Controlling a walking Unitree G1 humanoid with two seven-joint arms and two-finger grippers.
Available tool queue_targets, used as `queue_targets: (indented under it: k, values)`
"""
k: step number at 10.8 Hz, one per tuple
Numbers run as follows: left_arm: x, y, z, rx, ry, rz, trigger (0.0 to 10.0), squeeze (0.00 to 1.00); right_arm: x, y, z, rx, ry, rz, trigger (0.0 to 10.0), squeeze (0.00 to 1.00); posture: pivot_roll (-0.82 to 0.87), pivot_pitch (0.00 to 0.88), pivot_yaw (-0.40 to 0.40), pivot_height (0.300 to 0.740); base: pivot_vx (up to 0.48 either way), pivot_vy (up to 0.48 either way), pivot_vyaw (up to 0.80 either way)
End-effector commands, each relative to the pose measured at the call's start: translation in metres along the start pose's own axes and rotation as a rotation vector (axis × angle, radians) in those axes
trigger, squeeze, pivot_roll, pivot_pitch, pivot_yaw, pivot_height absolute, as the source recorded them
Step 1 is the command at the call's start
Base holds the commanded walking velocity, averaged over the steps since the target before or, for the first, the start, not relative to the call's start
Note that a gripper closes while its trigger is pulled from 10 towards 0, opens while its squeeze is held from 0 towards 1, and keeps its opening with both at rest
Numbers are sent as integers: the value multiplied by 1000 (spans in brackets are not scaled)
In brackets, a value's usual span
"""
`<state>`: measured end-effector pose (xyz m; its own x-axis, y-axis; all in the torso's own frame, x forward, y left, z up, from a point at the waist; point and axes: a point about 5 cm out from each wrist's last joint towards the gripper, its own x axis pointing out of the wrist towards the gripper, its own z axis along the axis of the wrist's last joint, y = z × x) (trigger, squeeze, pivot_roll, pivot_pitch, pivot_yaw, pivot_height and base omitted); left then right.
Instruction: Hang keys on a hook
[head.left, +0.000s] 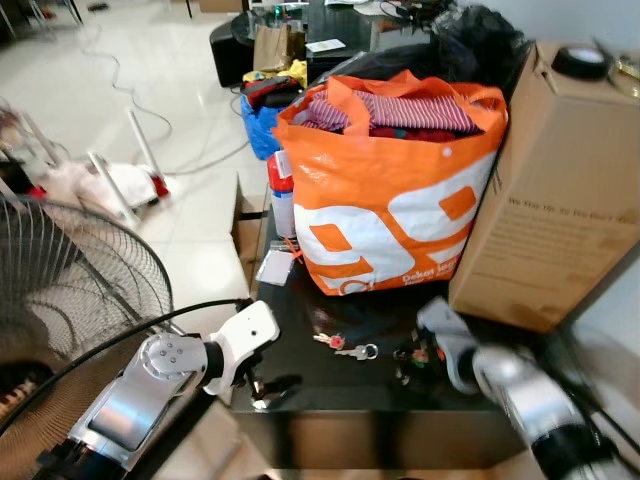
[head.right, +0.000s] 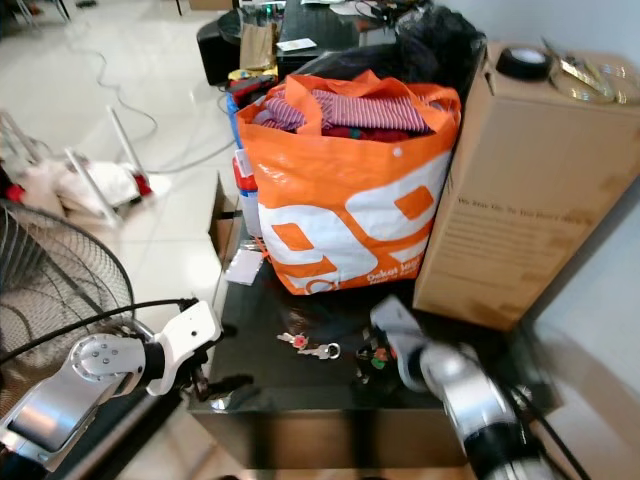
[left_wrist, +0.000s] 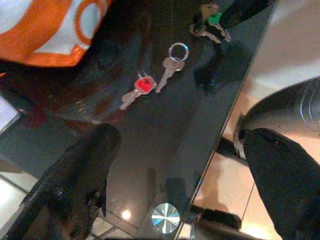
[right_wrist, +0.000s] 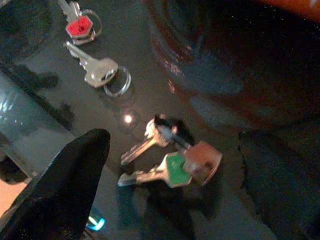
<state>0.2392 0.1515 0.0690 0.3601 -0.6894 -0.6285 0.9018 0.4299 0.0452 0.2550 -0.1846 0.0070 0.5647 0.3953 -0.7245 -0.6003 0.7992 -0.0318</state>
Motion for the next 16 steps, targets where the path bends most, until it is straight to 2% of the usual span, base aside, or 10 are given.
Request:
queue_targets:
  k: [1,2,3,5,6,7,8,11,16]
  values:
    - [3,2,6,41,1,-20,10000,0,-3,-5,9,8,-40,-44,10000,0,-250,0,106,740,0,0,0]
    - [6,4,9,47,-1,-15,10000,0,0,-4,11,-12,-59,-73,10000,0,-254,0,105,740,0,0,0]
    - [9,4,10,74,-3,-3,10000,0,10,-2,14,-18,-60,-119,10000,0,-233,0,86,740,0,0,0]
    - [5,0,3,58,15,-19,10000,0,17,0,6,-31,31,-126,9882,0,-212,0,64,740,0,0,0]
    - [4,-1,1,50,23,-31,10000,0,18,-2,5,-28,36,-128,3961,0,-210,0,56,740,0,0,0]
    - [5,-1,0,52,25,-30,10000,0,20,-3,6,-30,31,-134,1176,0,-209,0,51,740,0,0,0]
    - [5,0,-1,52,29,-26,10000,0,23,-3,8,-34,28,-129,157,0,-206,0,48,740,0,0,0]
    - [2,2,-4,55,43,-20,10000,0,30,1,8,-40,30,-93,0,0,-197,0,50,740,0,0,0]
    - [0,2,-4,58,43,-12,10000,0,31,2,0,-48,61,-84,0,0,-200,0,50,740,0,0,0]
